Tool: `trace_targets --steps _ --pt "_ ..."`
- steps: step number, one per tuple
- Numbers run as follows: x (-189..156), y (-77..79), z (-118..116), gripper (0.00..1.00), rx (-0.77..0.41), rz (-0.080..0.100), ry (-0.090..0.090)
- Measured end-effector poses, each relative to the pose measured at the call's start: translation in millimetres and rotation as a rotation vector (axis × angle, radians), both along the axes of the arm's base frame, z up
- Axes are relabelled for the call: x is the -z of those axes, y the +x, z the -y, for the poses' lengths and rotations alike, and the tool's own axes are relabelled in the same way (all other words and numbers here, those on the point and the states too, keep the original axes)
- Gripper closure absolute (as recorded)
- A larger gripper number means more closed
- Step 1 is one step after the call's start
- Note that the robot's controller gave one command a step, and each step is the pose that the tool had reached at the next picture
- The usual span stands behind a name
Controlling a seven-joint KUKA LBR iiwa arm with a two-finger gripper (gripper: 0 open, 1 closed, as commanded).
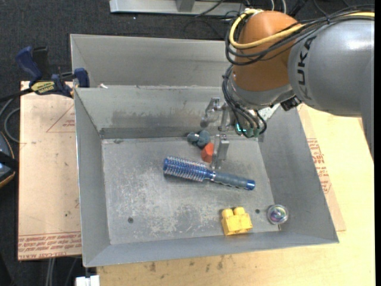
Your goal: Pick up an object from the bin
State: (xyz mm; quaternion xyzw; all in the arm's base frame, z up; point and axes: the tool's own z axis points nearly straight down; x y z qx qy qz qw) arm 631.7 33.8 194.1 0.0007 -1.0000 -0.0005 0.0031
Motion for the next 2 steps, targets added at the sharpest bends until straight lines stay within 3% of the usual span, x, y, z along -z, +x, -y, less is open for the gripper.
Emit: trace_targets --steps 1,2 --pt "120.3 -15.6 1.5 0.0 -0.218 0.02 0.002" --pt "117.0 -13.8 1.5 1.0 -0.217 0.026 0.002"
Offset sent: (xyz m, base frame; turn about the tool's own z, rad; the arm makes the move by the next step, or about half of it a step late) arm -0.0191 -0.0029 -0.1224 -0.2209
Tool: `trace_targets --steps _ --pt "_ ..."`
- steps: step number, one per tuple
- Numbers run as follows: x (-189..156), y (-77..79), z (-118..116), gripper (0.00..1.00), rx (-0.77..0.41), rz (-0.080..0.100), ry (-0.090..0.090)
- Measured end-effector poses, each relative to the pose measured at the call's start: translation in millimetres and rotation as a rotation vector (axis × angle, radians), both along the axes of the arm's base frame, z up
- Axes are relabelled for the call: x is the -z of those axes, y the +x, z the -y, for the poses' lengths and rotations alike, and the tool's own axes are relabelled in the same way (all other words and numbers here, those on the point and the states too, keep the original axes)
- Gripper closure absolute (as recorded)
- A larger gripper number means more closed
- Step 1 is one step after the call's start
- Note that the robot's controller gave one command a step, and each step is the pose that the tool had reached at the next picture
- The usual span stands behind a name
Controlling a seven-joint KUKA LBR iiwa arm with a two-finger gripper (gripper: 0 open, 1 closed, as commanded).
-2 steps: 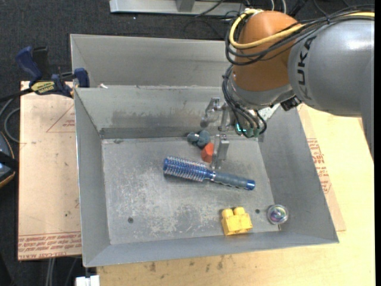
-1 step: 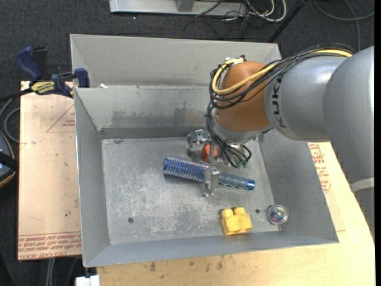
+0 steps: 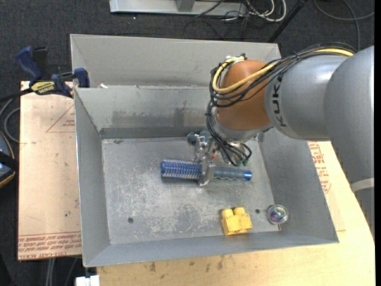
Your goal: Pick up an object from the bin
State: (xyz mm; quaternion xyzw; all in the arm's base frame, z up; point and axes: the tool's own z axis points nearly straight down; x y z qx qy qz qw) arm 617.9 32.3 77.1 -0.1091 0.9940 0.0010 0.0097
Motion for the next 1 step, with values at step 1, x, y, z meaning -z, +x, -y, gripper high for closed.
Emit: trace_targets --steps 1 --pt "-139.1 7.1 -7.2 1.0 0.011 -0.009 -0.002"
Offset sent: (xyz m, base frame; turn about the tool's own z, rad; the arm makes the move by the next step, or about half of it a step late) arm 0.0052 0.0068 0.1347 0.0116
